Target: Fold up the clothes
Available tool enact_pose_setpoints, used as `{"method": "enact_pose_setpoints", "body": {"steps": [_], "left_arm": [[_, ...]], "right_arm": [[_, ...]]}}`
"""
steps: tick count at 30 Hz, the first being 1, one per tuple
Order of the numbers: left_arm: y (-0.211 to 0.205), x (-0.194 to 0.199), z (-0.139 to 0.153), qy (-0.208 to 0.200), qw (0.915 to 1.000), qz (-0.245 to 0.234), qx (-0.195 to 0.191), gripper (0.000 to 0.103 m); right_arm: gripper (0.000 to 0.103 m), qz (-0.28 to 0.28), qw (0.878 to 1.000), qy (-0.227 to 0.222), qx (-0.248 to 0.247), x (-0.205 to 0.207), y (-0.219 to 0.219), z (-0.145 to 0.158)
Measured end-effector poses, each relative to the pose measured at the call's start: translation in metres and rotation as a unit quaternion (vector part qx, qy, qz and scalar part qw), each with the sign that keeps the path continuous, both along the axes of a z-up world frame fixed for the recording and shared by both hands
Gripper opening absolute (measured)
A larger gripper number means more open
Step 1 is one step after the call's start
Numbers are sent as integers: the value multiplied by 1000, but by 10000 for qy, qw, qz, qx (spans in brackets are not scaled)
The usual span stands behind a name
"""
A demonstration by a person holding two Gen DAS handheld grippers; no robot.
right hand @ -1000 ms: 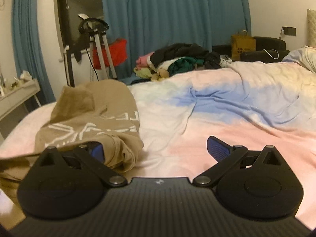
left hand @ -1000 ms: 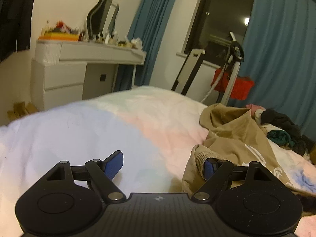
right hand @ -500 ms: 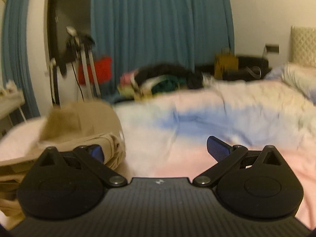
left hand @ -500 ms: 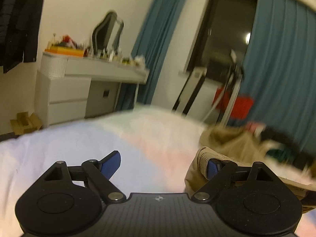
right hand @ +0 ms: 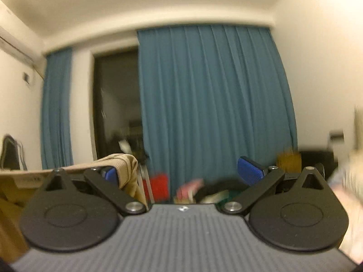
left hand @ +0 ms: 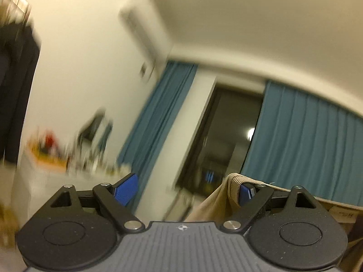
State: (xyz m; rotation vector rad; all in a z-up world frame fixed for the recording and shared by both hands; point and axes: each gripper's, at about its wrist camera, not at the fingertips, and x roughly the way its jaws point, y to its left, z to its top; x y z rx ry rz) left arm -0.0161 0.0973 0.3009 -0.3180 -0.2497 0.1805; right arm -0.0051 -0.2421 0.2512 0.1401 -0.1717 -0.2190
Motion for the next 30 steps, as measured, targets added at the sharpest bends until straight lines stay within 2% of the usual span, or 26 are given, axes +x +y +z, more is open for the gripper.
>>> {"method": "enact_pose_setpoints", "body": {"steps": [4,8,9,11,15,17,20,23,26,30], "left_arm": [[5,-42,86,-397,9989,-66,241,95],[11,-71,147,-330,9986,-327,261,98],[12,-72,154,-228,9986,-426,219,99],[15,-56,152,169,9980,-607,91,100],[20,-23,148,961,9905,-967,-167,100],[18,5,134,1279,9857,-1071,-238,100],[8,62,94,1502,9824,-1096,-189,100],[0,131,54,1683,9787,-1137,-279,100],[-5,218,16,1789,9764,-1118,-468,100],[-18,361,-48,1773,9797,-878,-337,100]], "right_arm": [[103,223,9985,-463,-165,-42,-3,82],[103,432,9966,-671,-200,-77,-13,137],[103,504,9966,-627,-169,-81,-16,146],[103,611,9968,-487,-153,-84,-21,156],[103,611,9975,24,-345,-60,-26,143],[103,584,9971,284,-400,-39,-29,123],[103,514,9957,615,-468,1,-24,86],[103,390,9930,1010,-464,69,-25,46],[103,291,9900,1300,-473,142,-24,9],[103,15,9879,1403,-661,263,-16,-43]]}}
